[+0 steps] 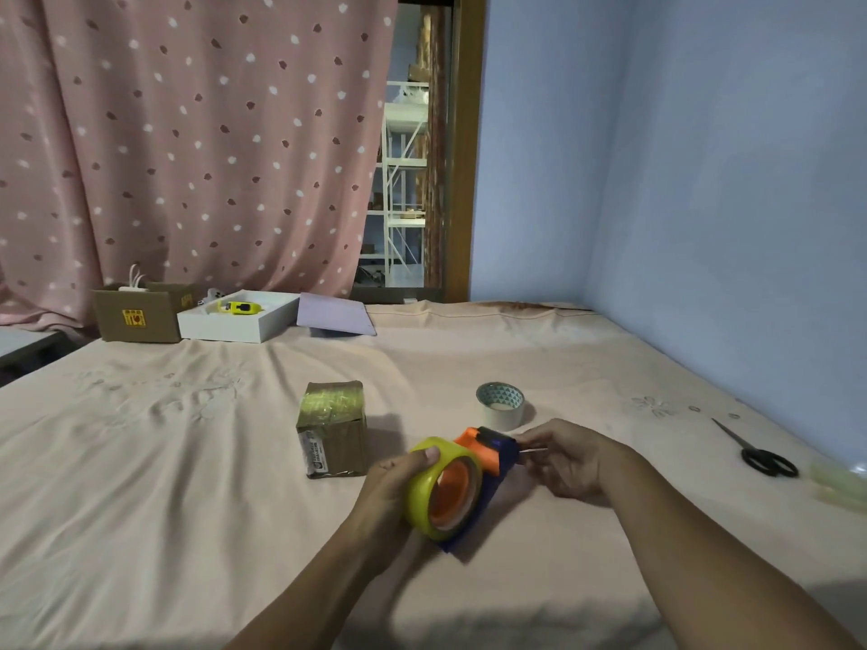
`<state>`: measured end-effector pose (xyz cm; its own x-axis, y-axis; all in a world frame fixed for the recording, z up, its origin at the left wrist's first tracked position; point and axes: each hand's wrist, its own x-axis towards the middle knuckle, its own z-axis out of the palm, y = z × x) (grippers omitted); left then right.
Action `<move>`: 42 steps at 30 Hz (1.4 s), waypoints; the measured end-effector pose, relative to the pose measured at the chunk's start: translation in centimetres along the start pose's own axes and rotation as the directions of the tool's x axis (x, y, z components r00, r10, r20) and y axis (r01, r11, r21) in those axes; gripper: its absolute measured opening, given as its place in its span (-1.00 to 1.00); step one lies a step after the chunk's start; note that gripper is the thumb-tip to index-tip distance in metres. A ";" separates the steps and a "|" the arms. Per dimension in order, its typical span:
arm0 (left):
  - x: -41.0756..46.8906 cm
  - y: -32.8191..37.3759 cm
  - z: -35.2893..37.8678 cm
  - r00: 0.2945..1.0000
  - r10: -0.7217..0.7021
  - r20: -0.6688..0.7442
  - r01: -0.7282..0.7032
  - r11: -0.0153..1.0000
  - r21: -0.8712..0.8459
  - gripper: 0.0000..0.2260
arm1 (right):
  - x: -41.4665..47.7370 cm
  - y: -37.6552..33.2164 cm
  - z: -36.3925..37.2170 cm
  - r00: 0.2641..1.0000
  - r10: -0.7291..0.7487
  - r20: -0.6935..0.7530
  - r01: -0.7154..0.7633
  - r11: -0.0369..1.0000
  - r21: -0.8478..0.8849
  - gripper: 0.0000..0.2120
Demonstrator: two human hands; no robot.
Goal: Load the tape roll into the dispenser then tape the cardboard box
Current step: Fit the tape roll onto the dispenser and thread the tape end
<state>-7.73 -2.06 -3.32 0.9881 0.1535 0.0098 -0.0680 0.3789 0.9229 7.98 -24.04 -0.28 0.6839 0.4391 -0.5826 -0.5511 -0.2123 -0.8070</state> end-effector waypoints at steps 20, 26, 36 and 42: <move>0.3 3.3 2.3 0.992 0.111 0.067 -0.112 0.993 0.019 -0.77 | 3.9 -0.7 4.1 0.984 0.081 -0.160 0.078 0.610 0.789 -0.53; 0.6 5.4 2.1 0.982 0.185 0.036 -0.179 0.976 -0.125 -0.82 | 2.1 -0.1 4.0 0.939 0.166 -0.300 0.237 0.317 0.918 -0.70; 2.7 9.3 1.6 0.978 0.200 -0.059 -0.208 0.959 -0.194 -0.67 | -0.6 -2.2 7.6 0.796 -0.588 0.145 0.316 0.608 0.729 -0.42; 2.7 9.9 2.1 0.957 0.262 -0.120 -0.278 0.951 -0.134 -0.69 | -2.3 -3.0 12.0 0.664 -0.643 0.382 0.479 0.758 0.442 -0.35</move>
<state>-5.42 0.22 6.64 0.9116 0.3563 0.2052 -0.3573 0.4399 0.8239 2.27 -13.97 4.64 0.6255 0.7617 0.1687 -0.3017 0.4355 -0.8481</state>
